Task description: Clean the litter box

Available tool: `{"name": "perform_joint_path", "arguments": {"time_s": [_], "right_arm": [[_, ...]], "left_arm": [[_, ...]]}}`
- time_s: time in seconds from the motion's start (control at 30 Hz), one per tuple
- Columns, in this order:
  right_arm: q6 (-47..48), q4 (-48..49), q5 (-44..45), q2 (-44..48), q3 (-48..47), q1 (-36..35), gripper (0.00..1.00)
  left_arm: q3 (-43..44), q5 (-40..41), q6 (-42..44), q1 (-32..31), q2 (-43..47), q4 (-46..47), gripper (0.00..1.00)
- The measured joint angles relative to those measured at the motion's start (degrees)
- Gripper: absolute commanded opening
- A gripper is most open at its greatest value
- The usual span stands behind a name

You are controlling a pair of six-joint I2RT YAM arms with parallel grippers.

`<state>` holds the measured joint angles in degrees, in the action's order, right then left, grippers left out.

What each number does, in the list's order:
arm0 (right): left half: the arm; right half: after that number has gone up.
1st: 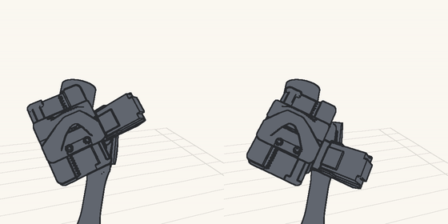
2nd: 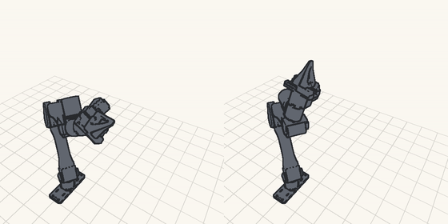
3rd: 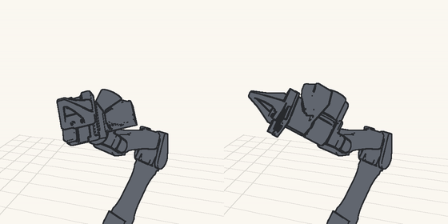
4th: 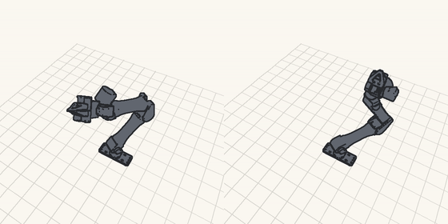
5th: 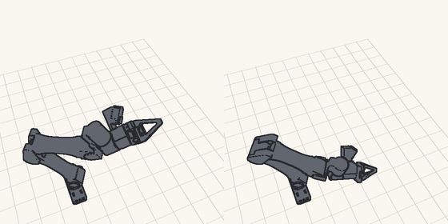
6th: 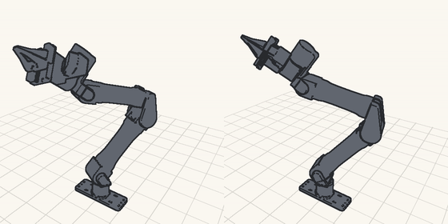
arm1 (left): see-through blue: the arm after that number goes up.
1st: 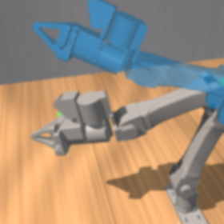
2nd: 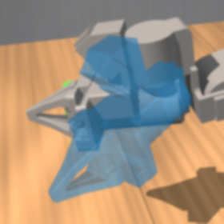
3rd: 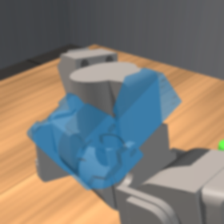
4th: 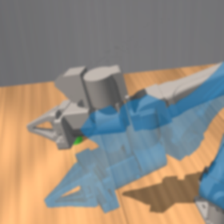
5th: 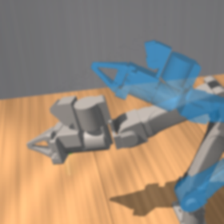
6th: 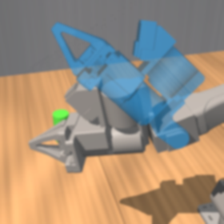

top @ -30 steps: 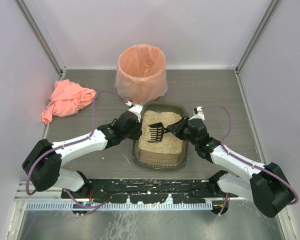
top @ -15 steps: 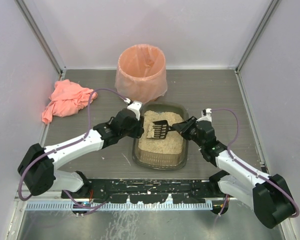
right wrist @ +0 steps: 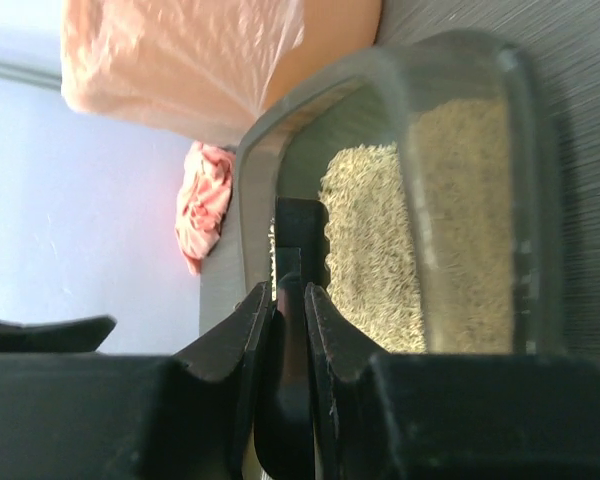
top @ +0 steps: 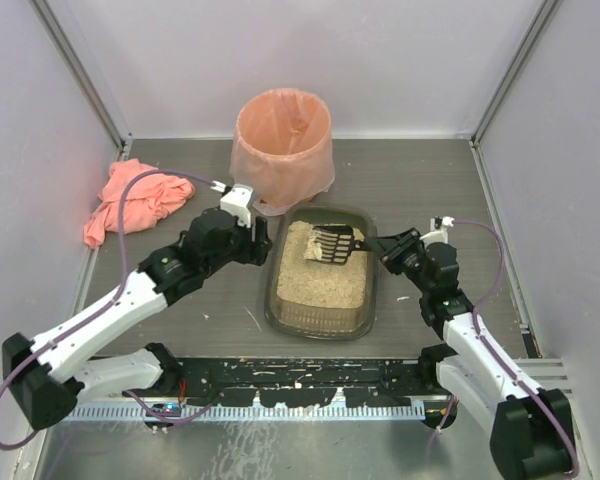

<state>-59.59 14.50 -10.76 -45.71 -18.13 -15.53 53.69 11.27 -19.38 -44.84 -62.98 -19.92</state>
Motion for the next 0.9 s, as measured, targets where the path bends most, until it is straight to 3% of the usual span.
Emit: {"name": "perform_joint_path", "arguments": {"time_s": [0.1, 0.3, 0.53, 0.9], "right_arm": [[-2.01, 3.04, -6.99, -0.96, 2.1, 7.87, 0.01], [-6.43, 9.55, -18.4, -5.66, 5.05, 16.55, 0.01], [-11.37, 17.29, -25.77, -6.32, 7.67, 19.04, 0.01], [-14.69, 21.46, -27.52, -5.73, 10.08, 20.59, 0.01]], "left_arm": [[0.85, 2.34, 1.81, 0.37, 4.74, -3.21, 0.68], [2.12, 6.86, 4.76, 0.5, 13.46, -9.6, 0.72], [2.32, 12.55, 8.09, 0.5, 17.9, -14.45, 0.75], [1.51, 14.69, 9.6, 0.63, 17.51, -15.37, 0.76]]}}
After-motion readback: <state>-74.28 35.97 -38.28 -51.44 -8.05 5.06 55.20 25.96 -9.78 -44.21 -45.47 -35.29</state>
